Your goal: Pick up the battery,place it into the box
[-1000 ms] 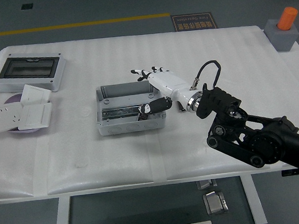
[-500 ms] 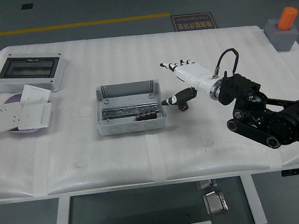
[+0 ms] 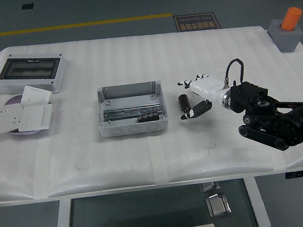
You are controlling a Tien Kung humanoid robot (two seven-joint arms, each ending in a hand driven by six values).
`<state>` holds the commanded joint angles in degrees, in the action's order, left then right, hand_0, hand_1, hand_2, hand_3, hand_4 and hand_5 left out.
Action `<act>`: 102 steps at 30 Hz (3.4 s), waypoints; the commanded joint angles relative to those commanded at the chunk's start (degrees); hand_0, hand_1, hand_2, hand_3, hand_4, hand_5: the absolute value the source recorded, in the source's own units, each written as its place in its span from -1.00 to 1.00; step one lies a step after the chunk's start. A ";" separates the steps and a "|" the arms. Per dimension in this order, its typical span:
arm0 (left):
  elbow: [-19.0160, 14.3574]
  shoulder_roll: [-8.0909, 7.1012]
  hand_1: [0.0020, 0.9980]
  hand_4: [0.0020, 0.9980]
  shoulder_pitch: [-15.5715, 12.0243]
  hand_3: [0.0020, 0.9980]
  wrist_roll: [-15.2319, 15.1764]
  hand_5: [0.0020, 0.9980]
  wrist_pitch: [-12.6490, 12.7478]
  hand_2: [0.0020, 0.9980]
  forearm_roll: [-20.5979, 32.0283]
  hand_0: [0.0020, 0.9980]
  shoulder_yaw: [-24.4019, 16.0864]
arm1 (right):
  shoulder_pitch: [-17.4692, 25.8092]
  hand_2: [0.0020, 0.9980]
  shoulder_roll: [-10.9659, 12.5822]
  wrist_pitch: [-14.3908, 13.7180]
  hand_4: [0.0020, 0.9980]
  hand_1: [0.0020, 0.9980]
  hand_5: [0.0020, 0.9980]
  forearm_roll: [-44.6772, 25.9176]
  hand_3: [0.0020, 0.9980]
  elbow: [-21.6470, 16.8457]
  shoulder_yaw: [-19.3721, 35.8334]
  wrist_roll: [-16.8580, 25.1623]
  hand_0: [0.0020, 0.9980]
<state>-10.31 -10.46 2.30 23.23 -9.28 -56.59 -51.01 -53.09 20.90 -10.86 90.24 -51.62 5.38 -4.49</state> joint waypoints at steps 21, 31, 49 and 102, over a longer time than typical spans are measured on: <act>0.00 -0.08 0.29 0.22 0.40 0.11 -0.63 -0.56 0.09 -0.02 0.70 0.20 0.91 | 0.48 0.56 -1.73 -1.94 0.91 0.59 0.04 -2.79 0.72 2.93 -1.85 0.66 0.89; 0.00 -0.09 0.29 0.21 0.62 0.11 -1.13 -0.55 0.17 -0.02 1.68 0.20 1.98 | 0.59 0.47 -2.03 -3.05 0.64 0.49 -0.19 -2.39 0.56 3.15 -2.26 0.75 0.80; 0.00 -0.01 0.29 0.20 0.80 0.11 -1.74 -0.51 0.54 -0.02 2.63 0.20 3.17 | 1.05 0.31 -2.12 -5.83 0.04 0.36 -0.62 -2.35 0.37 3.46 -2.83 1.73 0.64; 0.00 -0.07 0.29 0.25 0.16 0.11 0.07 -0.45 -1.18 -0.02 0.15 0.20 -0.38 | 10.46 0.99 -0.14 -4.04 1.00 0.99 0.18 6.13 1.00 -15.18 22.95 -2.96 1.00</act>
<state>-10.31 -10.53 2.46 23.30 -10.46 -56.44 -51.40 -42.63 20.76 -14.90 96.37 -66.80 28.33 -7.46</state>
